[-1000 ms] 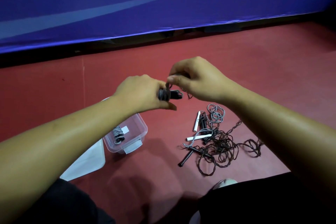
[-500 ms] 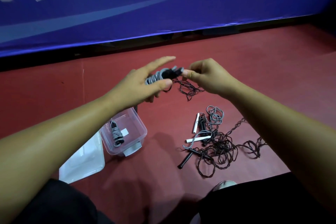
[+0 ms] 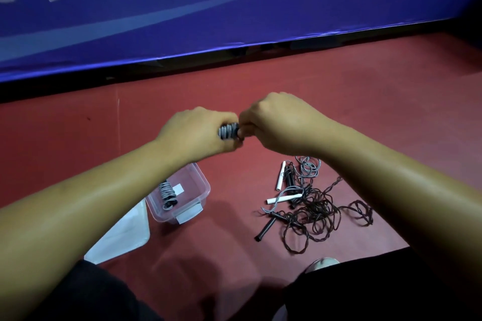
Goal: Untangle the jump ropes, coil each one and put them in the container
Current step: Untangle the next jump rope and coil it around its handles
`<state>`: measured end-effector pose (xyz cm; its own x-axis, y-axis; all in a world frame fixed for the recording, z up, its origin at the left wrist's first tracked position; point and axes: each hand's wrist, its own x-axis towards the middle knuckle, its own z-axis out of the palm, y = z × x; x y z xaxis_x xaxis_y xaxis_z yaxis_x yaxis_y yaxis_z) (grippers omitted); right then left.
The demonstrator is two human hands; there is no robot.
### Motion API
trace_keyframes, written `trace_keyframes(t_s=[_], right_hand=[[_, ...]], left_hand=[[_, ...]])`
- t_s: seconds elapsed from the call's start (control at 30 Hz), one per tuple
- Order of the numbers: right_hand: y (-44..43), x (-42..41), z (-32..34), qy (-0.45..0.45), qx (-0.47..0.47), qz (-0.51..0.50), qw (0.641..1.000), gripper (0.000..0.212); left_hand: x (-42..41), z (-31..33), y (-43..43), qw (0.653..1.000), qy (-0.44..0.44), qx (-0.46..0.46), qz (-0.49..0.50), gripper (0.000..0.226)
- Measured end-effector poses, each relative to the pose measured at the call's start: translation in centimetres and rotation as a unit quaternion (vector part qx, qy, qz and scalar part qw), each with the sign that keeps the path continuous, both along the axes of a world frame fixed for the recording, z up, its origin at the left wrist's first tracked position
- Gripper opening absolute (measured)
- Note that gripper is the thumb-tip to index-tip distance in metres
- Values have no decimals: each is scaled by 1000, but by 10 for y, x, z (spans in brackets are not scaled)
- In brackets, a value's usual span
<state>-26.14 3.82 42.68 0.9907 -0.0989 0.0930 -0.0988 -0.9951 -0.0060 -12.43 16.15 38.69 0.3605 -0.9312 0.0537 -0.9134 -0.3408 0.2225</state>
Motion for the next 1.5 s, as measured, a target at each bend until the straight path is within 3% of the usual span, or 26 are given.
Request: trace_keyframes(t_s=[0.1,0.2,0.23,0.3,0.37,0.43,0.6,0.7,0.77,1.0,1.3,1.5], right_hand=[[-5,-1,0,-41,43,10,998,11],[-13,-4,2,-64,163,-8,984,16],[-15,-5,3,-61,208,-15,976,19],[-14,-7,4,-62,303,-26,950,22],[-12,-6,4,-85,399,-55,911,24],[-13,-4,2,-106,484,-92,864,28],[-9,5,-7,-127,682,-118,711,9],[-10,6,-6,-130,726,-130,663,10],[-11,5,-6,-131,742,-140,642,15],[-15,3,-13,-118,738,-204,633,24],[-16,0,-14,-181,720,-160,651,8],[-13,2,-16,-207,773,-89,593,19]], left_hand=[[-9,8,3,999,-22,19,-37,42],[-5,11,6,998,12,-28,-58,53],[-3,11,7,995,45,-37,-77,52],[0,11,9,972,201,-52,-107,42],[4,10,9,917,381,-70,-94,32],[10,7,8,873,473,-98,-71,27],[14,2,9,773,617,-140,-55,35],[8,-1,6,733,657,-162,-67,34],[5,-2,4,728,656,-189,-62,27],[-5,-5,0,742,637,-203,-54,29],[-3,-9,-6,629,755,-186,6,23],[-2,-5,-6,555,818,-148,2,36]])
